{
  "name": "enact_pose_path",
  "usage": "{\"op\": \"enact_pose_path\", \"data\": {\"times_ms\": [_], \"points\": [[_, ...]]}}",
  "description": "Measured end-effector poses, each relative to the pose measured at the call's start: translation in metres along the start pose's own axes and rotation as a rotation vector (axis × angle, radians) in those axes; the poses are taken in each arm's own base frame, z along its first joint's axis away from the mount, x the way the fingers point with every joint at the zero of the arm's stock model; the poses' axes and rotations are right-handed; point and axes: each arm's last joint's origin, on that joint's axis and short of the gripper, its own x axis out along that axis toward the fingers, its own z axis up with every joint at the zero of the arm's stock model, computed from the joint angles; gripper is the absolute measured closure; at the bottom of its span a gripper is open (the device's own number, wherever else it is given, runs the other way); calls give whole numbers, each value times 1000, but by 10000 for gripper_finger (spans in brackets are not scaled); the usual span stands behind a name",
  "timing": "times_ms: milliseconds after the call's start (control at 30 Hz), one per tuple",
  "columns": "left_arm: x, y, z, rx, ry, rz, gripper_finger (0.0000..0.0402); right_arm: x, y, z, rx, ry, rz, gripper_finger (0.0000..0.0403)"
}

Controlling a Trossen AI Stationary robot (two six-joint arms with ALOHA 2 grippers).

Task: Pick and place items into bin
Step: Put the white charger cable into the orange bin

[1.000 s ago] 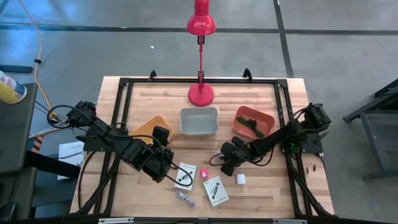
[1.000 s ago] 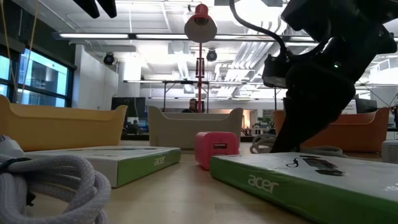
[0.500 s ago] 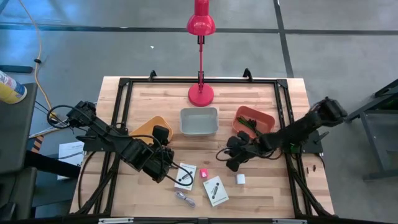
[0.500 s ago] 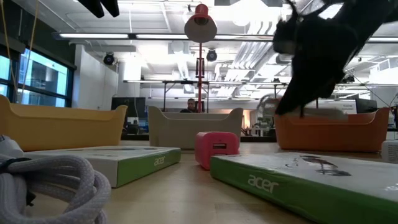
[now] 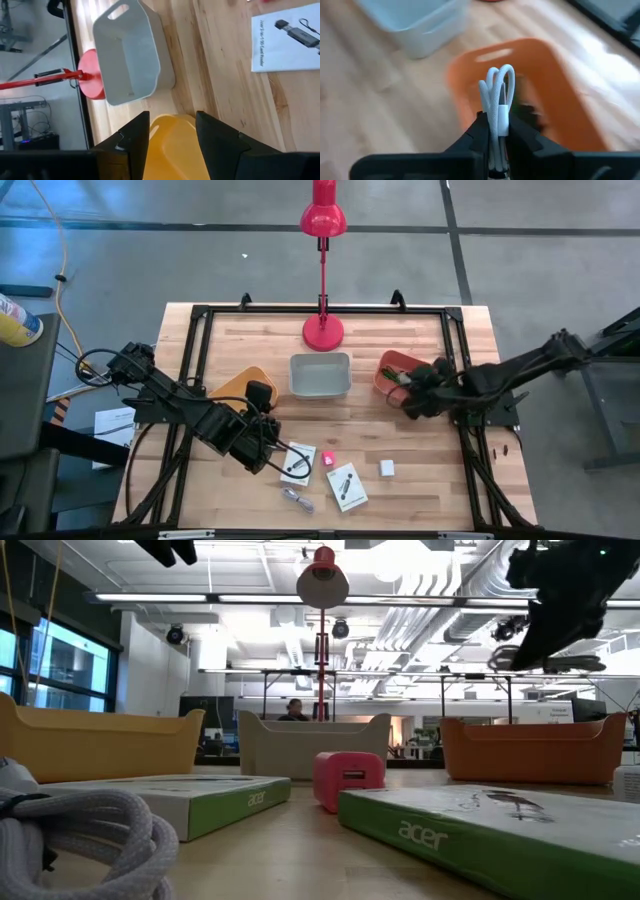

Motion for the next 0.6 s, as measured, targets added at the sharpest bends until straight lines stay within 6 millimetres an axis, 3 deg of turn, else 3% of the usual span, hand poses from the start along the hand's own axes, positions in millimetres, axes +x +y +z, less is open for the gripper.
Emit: {"op": "enact_pose_path", "data": {"times_ms": [167, 333, 467, 600], "points": [[0, 1, 1, -7, -15, 24, 259, 2, -16, 8, 35, -19, -67, 347], [0, 0, 5, -35, -48, 18, 259, 13, -21, 19, 30, -22, -119, 367], [0, -1, 6, -39, -51, 6, 259, 27, -24, 23, 34, 19, -164, 367], [0, -1, 6, -42, -48, -12, 259, 49, -26, 16, 77, 117, -154, 341]]}}
